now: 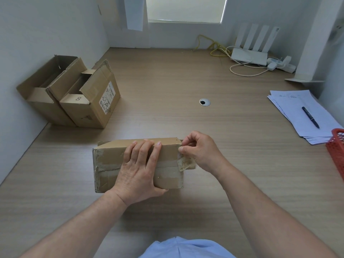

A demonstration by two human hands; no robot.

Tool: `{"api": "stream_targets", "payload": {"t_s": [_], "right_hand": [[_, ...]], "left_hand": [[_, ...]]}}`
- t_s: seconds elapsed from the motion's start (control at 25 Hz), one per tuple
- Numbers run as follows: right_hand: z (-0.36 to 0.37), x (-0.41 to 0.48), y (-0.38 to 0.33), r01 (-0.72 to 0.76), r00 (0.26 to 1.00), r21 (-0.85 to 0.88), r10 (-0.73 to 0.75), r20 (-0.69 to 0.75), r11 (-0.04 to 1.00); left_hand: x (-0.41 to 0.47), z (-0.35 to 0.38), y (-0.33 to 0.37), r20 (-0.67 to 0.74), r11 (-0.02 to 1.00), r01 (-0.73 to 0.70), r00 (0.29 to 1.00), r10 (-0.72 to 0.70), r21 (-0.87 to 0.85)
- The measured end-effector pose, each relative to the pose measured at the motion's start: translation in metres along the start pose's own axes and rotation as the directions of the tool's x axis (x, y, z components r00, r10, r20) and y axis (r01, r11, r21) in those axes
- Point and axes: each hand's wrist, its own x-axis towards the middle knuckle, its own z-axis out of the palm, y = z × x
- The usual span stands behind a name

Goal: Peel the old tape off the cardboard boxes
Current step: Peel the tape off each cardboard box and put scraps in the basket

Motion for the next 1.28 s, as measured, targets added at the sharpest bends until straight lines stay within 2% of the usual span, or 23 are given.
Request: {"api": "stream_targets", "payload": {"t_s": [0.36, 0.8, 1.08, 1.28], "right_hand": [[0.0, 0.0, 0.001, 0.048, 0.999, -0.015, -0.048, 0.001, 0.999], [0.001, 0.002, 0.0, 0.041, 0.999, -0.047, -0.042, -0.02, 0.998], [-0.007, 0.003, -0.001, 0.13, 0.986, -0.232, -0.1, 0.136, 0.964], [-0.004, -0.009, 0.012, 0.13, 0.983, -0.148, -0.107, 0.151, 0.981]], "left_hand": [[0.002, -0.003, 0.0, 0.049, 1.0, 0.015, 0.999, -0.015, 0.011], [0.001, -0.002, 0.001, 0.035, 1.0, 0.014, 0.999, -0.014, 0.001], [-0.006, 0.0, 0.0, -0.019, 1.0, -0.013, 1.0, 0.013, 0.007], [-0.025, 0.011, 0.002, -0.079, 0.999, -0.04, 0.996, 0.042, 0.023]]}}
